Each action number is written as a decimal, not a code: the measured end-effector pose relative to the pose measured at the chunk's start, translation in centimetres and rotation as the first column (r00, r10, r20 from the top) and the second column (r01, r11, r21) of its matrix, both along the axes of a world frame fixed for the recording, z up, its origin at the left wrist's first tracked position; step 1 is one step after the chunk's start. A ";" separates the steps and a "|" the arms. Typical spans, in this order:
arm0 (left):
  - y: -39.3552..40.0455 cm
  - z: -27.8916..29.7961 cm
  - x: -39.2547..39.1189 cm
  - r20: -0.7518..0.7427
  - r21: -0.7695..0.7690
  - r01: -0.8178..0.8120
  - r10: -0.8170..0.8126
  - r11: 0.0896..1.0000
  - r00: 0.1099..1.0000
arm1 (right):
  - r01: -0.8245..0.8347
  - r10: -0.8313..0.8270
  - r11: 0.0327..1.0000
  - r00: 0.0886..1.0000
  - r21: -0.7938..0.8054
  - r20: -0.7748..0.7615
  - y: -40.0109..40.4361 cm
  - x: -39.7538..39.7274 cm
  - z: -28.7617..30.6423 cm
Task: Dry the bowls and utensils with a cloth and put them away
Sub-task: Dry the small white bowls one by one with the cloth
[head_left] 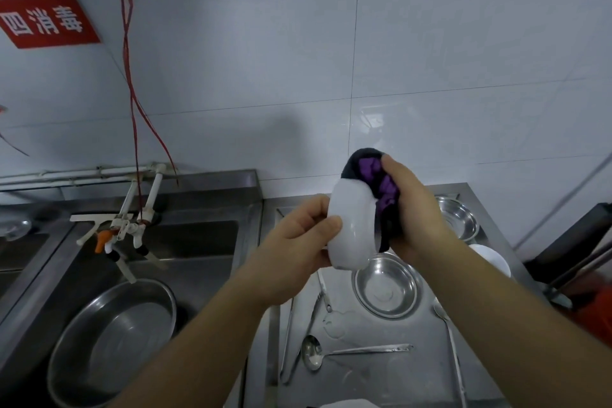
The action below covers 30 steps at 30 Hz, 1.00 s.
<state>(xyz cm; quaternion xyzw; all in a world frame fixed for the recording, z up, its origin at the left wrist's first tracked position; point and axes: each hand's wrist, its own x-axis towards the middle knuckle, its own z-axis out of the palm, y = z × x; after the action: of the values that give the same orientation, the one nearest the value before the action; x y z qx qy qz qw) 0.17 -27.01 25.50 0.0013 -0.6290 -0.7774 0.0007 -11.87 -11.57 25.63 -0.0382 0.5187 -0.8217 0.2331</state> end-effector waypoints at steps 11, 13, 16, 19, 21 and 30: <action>2.2 -0.6 -0.2 -0.185 -0.251 -0.129 0.083 0.959 0.979 | 0.037 0.046 0.980 0.914 -0.196 0.404 -0.5 2.4 -2.4; 2.4 -0.7 -0.2 -0.202 -0.281 -0.134 0.078 0.950 0.976 | 0.039 0.053 0.975 0.915 -0.218 0.400 -0.8 2.8 -2.6; 2.3 -0.7 0.1 -0.208 -0.233 -0.140 0.091 0.962 0.974 | 0.009 0.075 0.975 0.926 -0.222 0.370 -1.2 2.7 -1.9; 1.3 0.3 0.0 -0.142 -0.016 -0.171 0.167 0.985 0.976 | -0.014 0.057 0.990 0.948 -0.140 0.313 -1.2 1.9 -0.8; 0.6 1.3 -0.3 0.009 0.200 -0.187 0.189 0.962 0.982 | 0.017 -0.002 0.999 0.963 -0.051 0.269 -1.3 1.3 -0.3; 0.2 0.3 -0.1 0.048 0.269 -0.158 0.151 0.950 0.987 | -0.007 0.039 0.997 0.919 -0.081 0.393 -2.0 1.2 -0.4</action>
<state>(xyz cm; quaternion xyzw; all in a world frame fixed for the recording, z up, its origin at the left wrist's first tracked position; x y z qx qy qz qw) 0.02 -26.78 25.81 0.0611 -0.5143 -0.8538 0.0527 -10.70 -13.53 25.18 0.1129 0.4281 -0.8295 0.3406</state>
